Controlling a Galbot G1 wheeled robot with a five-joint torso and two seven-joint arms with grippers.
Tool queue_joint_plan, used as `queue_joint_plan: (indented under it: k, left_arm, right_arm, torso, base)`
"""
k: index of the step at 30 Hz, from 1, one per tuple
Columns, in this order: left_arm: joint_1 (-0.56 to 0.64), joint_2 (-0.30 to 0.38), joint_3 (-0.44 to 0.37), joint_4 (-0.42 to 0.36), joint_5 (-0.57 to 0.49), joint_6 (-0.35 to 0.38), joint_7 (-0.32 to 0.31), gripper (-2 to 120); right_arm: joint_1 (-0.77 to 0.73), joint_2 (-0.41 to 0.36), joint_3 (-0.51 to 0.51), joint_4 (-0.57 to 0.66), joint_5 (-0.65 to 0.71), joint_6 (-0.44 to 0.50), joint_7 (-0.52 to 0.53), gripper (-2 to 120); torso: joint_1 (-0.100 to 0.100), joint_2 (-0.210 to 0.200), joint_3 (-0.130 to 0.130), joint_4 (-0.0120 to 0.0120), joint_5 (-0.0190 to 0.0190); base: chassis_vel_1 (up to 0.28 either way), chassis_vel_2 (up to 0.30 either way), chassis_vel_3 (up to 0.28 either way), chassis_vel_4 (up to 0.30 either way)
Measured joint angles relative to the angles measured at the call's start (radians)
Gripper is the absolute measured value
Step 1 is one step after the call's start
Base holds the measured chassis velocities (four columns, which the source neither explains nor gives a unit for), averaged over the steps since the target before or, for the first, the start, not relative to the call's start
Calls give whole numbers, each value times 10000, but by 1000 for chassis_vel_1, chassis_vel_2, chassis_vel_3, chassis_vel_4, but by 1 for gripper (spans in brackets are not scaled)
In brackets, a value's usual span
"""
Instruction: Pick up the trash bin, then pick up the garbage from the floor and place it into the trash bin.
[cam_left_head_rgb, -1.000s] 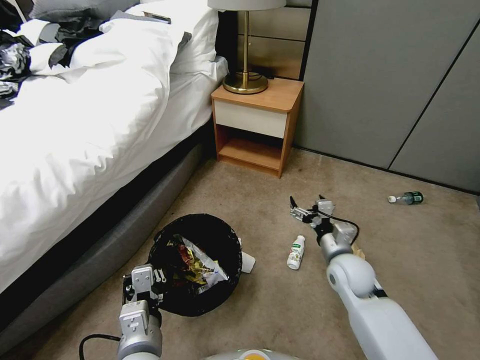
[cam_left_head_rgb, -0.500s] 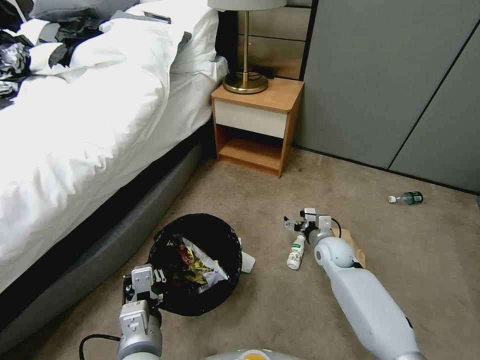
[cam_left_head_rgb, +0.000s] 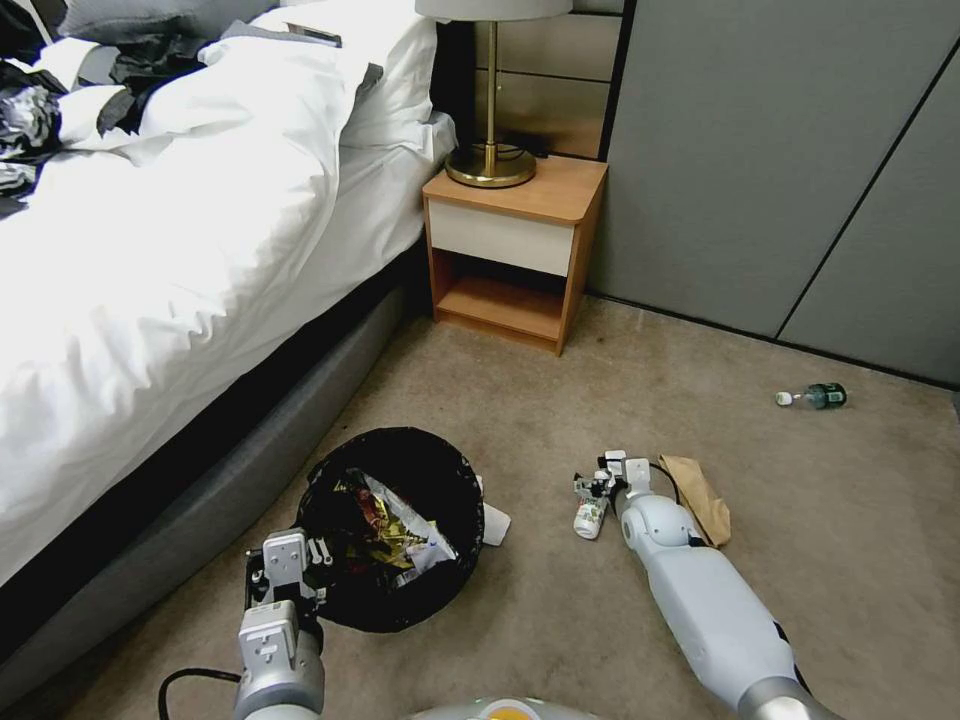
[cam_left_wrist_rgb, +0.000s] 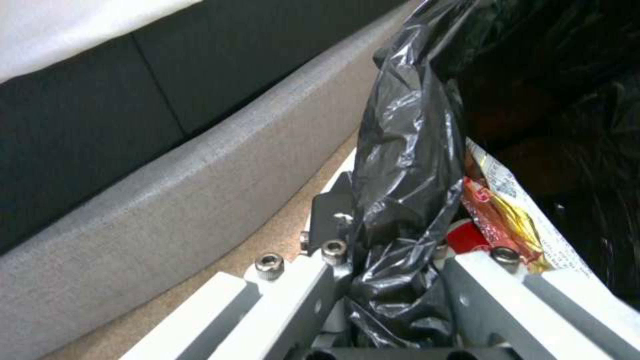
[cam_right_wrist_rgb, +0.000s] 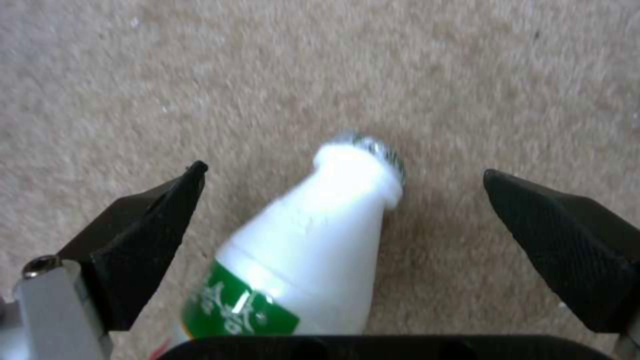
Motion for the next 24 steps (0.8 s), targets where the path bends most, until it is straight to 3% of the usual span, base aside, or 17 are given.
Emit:
queue_joint_plan:
  k: [13,24]
  left_arm:
    - [0,0,0,0,0,1,0,1]
    - [0,0,0,1,0,1,0,1]
  right_arm:
    - [-866,222,114,498,28,127,107,97]
    - [-1122,248,84,816,25,185,248,71]
  torso:
    - [0,0,-1,0,-1]
    - [-1,1,-1,-4,-3]
  base:
    - [0,0,0,0]
    - [0,0,0,0]
